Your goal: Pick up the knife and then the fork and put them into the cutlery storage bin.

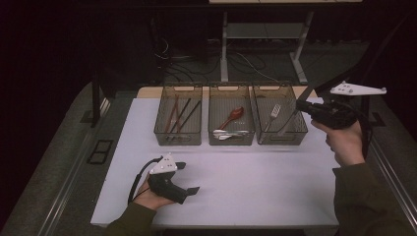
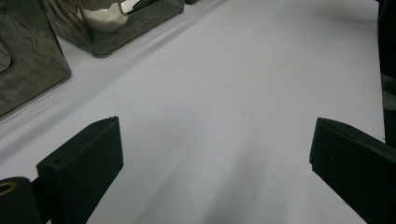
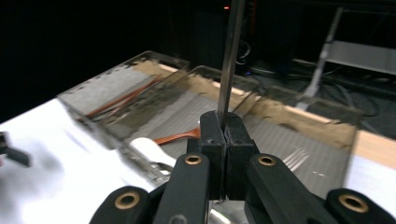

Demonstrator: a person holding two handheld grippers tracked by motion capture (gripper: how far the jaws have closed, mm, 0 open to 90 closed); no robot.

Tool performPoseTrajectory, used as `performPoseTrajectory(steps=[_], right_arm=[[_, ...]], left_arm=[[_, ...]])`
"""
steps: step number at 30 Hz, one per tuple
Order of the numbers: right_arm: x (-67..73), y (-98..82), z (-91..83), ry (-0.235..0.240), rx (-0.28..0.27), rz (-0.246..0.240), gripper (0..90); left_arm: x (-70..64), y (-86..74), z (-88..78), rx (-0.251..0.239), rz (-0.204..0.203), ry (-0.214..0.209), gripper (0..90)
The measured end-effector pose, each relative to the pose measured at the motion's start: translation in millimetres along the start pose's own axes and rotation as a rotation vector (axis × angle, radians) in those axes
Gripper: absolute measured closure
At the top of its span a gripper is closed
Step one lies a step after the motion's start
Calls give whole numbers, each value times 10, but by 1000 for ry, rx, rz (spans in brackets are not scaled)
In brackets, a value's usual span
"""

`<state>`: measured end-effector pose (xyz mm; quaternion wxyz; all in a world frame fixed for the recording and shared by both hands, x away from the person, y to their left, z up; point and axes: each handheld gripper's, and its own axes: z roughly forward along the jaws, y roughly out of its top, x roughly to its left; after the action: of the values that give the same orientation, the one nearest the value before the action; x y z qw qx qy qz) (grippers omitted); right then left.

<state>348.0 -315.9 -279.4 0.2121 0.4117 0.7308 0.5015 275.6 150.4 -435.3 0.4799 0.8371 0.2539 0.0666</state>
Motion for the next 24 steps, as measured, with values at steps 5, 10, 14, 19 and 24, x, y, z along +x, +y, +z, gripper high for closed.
performPoseTrajectory(steps=[5, 10, 14, 19, 24], right_arm=[[-168, 155, 95, -75, 35, -31, 890], [-345, 175, 278, -135, 108, -26, 890], [-478, 68, 386, -160, 173, -4, 890], [-592, -123, 458, -179, 237, 15, 890], [-637, -215, 482, -186, 299, 2, 890]], left_arm=[[-12, -8, 26, 18, 2, -12, 0], [-4, -8, 19, 13, -5, -14, 0], [4, -6, 7, 4, -6, -17, 0], [0, -7, 11, 12, -6, -17, 0], [2, -7, 16, 15, -8, -16, 0]])
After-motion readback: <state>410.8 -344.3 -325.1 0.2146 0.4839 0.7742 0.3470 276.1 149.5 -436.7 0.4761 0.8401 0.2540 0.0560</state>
